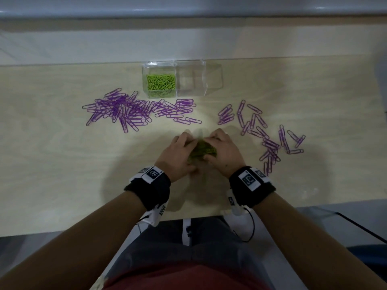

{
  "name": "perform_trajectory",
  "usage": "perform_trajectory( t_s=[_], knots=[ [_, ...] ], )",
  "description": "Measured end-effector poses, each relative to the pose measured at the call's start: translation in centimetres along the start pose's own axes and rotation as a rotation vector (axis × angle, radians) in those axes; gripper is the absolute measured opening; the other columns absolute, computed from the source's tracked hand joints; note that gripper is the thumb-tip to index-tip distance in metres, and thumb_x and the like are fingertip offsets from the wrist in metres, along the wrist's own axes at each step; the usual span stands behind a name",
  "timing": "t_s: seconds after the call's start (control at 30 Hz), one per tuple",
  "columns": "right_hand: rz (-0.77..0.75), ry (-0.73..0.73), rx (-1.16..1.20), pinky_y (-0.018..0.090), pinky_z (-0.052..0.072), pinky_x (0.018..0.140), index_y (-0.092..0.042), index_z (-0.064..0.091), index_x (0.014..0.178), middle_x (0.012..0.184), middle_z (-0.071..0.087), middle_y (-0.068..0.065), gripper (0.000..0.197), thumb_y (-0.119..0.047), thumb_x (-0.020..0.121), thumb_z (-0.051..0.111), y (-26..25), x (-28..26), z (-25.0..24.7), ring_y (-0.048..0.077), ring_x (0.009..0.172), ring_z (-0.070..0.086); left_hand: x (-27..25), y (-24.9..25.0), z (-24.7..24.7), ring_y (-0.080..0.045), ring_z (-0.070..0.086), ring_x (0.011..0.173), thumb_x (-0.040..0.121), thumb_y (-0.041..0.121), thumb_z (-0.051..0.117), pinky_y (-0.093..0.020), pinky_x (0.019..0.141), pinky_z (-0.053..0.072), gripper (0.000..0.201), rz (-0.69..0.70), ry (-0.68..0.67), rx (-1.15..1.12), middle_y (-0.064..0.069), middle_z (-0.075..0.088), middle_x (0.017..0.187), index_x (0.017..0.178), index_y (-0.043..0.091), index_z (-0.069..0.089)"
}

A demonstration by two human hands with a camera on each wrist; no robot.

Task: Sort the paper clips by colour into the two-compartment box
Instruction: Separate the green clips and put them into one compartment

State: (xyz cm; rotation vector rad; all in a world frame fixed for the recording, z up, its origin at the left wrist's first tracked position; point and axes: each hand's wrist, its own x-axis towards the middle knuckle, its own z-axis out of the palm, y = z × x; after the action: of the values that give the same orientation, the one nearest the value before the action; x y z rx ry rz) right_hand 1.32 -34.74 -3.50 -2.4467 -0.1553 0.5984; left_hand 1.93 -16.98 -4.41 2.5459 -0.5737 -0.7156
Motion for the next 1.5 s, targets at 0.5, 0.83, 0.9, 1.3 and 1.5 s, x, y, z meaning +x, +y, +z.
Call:
perform_trajectory(
  t_s=[0.5,0.83,0.9,1.3,1.5],
  knots=[
    [0.058,0.082,0.026,0.026,0.048,0.073,-0.012,0.073,0.082,0.086,0.068,-0.001,0.006,-0.013,0.076,0.074,-0.7,1.4,-0.8,0.017,0.077,0.06,-0.3,-1.9,-2.6,-0.035,0.057,0.095,0.083,0.01,0.06,-0.037,0.08,0.045,0.021,-0.01,0.127,-0.038,-0.016,0.059,0.104,0.102,0.005,0.068],
    [-0.045,0.146,0.401,0.017,0.049,0.058,-0.017,0.074,0.077,0.063,0.066,-0.011,0.014,-0.01,0.067,0.082,-8.9,8.9,-7.7,-0.004,0.053,0.059,-1.2,-5.3,-8.5,-0.022,0.062,0.069,0.077,0.012,0.075,-0.036,0.068,0.054,0.006,-0.09,0.333,-0.46,-0.01,0.067,0.077,0.082,0.012,0.073],
    [-0.101,0.19,0.392,0.022,0.053,0.062,-0.017,0.074,0.075,0.063,0.066,-0.009,0.014,-0.009,0.066,0.082,-11.1,11.9,-8.2,0.001,0.056,0.061,-1.0,-5.5,-10.8,-0.022,0.059,0.065,0.076,0.013,0.076,-0.032,0.067,0.052,0.008,-0.11,0.394,-0.531,-0.008,0.066,0.075,0.083,0.016,0.072],
    [0.004,0.122,0.636,0.03,0.055,0.065,-0.008,0.072,0.079,0.071,0.067,0.008,0.023,0.008,0.083,0.055,-9.6,17.1,-7.5,0.016,0.065,0.064,6.7,-6.4,-16.4,-0.015,0.059,0.068,0.074,0.013,0.07,-0.031,0.069,0.053,0.012,-0.141,0.608,-0.396,-0.013,0.071,0.079,0.084,0.009,0.074],
    [0.124,0.075,0.658,0.028,0.053,0.065,0.003,0.067,0.092,0.071,0.071,0.001,0.032,0.018,0.082,0.04,-3.9,10.1,-8.7,0.014,0.069,0.066,9.9,-6.2,-14.7,-0.03,0.061,0.088,0.084,0.01,0.055,-0.027,0.073,0.041,0.018,-0.168,0.326,0.043,-0.015,0.067,0.094,0.089,0.004,0.071]
  ],
)
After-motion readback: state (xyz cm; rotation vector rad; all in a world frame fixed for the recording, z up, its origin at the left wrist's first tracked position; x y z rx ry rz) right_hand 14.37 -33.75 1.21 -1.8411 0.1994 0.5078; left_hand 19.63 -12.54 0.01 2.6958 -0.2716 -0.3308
